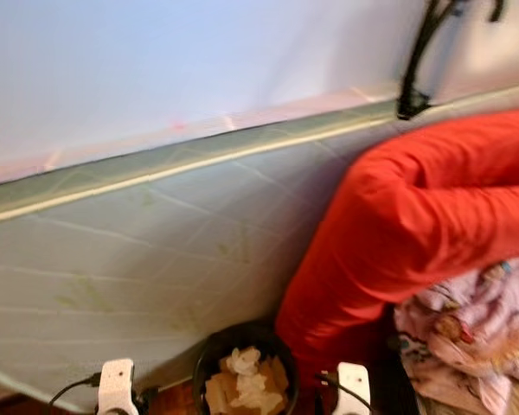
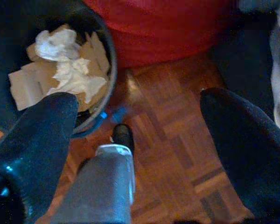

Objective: Clean up the room

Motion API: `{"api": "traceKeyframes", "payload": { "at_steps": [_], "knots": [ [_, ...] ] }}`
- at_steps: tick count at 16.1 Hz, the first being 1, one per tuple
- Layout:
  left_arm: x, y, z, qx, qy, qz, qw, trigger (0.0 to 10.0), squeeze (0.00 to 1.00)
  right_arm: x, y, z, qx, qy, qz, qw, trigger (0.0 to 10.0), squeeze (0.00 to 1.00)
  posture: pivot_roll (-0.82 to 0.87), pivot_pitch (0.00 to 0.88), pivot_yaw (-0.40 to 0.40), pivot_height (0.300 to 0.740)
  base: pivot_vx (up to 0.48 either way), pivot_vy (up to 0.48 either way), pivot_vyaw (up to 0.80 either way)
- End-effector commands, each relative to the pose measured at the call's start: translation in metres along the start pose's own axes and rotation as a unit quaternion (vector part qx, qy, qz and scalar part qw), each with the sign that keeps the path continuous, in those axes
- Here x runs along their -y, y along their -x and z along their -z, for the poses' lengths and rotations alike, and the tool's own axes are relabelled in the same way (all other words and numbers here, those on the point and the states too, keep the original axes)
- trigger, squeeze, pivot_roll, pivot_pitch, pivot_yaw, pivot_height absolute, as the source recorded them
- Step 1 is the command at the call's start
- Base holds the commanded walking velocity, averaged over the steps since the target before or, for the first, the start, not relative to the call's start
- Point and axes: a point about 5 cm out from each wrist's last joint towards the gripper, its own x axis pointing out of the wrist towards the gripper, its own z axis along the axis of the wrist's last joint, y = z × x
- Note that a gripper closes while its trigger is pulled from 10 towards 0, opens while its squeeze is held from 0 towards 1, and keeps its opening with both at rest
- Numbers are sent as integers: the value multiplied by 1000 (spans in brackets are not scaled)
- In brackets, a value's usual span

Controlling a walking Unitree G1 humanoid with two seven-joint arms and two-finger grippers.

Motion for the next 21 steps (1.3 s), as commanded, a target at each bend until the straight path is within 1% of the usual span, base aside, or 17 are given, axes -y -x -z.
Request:
{"api": "traceKeyframes", "payload": {
  "at_steps": [1, 3, 7, 21],
  "knots": [
    [-2, 2, 7, -16, 4, -4, 1000, 10000, 0, -2, 1, 4, -7, 7, -4, 1000, 10000, 0, 74, 21, -5, 740, 0, 0, 0],
    [-2, 2, 7, -15, 6, -4, 1000, 10000, 0, -5, 0, 5, -8, 9, -7, 1000, 10000, 0, 74, 26, -5, 740, 0, 0, 0],
    [-1, 1, 6, -14, 8, -5, 1000, 10000, 0, -6, 0, 4, -7, 12, -10, 1000, 10000, 0, 72, 34, -7, 740, 0, 0, 0],
    [-1, 1, 5, -11, 13, -5, 1000, 10000, 0, -1, 1, 8, -14, 3, -3, 1000, 10000, 0, 72, 41, -6, 740, 0, 0, 0]
  ]
}}
